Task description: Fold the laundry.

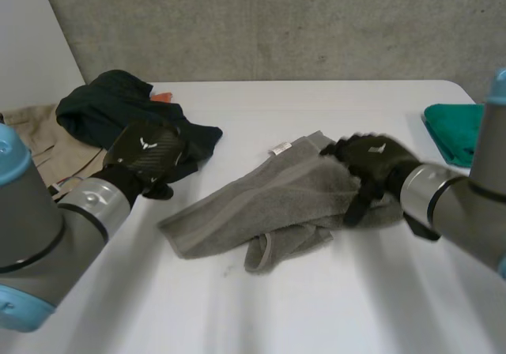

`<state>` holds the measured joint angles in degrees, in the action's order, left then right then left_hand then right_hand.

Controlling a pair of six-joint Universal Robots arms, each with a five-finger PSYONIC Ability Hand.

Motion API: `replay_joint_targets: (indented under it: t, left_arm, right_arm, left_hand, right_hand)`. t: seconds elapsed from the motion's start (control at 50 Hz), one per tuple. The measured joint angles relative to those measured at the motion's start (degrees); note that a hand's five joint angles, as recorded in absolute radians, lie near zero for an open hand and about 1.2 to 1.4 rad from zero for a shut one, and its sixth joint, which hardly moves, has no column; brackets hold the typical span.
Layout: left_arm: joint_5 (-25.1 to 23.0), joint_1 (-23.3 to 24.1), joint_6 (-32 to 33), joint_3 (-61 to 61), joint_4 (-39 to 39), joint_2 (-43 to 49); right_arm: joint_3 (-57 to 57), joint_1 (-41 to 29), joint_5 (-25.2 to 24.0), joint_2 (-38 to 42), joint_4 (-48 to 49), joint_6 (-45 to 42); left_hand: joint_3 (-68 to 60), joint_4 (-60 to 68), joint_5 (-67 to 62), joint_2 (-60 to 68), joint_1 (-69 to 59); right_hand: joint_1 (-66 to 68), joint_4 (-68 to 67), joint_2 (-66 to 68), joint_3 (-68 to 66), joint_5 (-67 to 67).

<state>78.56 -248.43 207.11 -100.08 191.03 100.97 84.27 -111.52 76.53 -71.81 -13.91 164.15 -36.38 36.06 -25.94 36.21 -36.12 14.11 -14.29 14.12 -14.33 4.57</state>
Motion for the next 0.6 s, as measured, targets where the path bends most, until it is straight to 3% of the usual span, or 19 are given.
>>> replay_joint_targets:
  t: [0.14, 0.3, 0.44, 0.6]
  left_arm:
    - [-9.85, -6.20, 0.16, -0.66, -9.09, -0.07]
    - [-20.27, -12.83, 0.54, -1.04, -14.16, 2.15]
    - [-22.09, -14.61, 0.64, -1.11, -14.31, 3.68]
    - [-20.21, -14.52, -0.21, -1.44, -13.05, 3.59]
  right_arm:
    - [7.23, -7.29, -0.07, -1.92, 1.86, -5.07]
    - [14.70, -16.86, 3.32, 1.25, 17.37, -6.87]
    - [15.26, -22.16, 7.38, 7.12, 29.94, -9.23]
    - [11.64, -23.33, 8.28, 12.71, 32.80, -12.77]
  left_hand:
    - [4.12, -4.07, 4.30, -4.03, 3.95]
    - [11.91, -12.25, 12.24, -11.73, 11.79]
    - [11.92, -12.26, 12.33, -11.76, 11.79]
    - [11.92, -12.30, 12.32, -11.78, 11.79]
  right_hand:
    - [4.63, -4.39, 3.46, -4.62, 4.72]
    - [5.42, -5.58, 4.20, -5.71, 6.10]
    - [11.45, -11.11, 10.40, -10.98, 11.10]
    - [21.59, -21.39, 21.64, -21.41, 21.03]
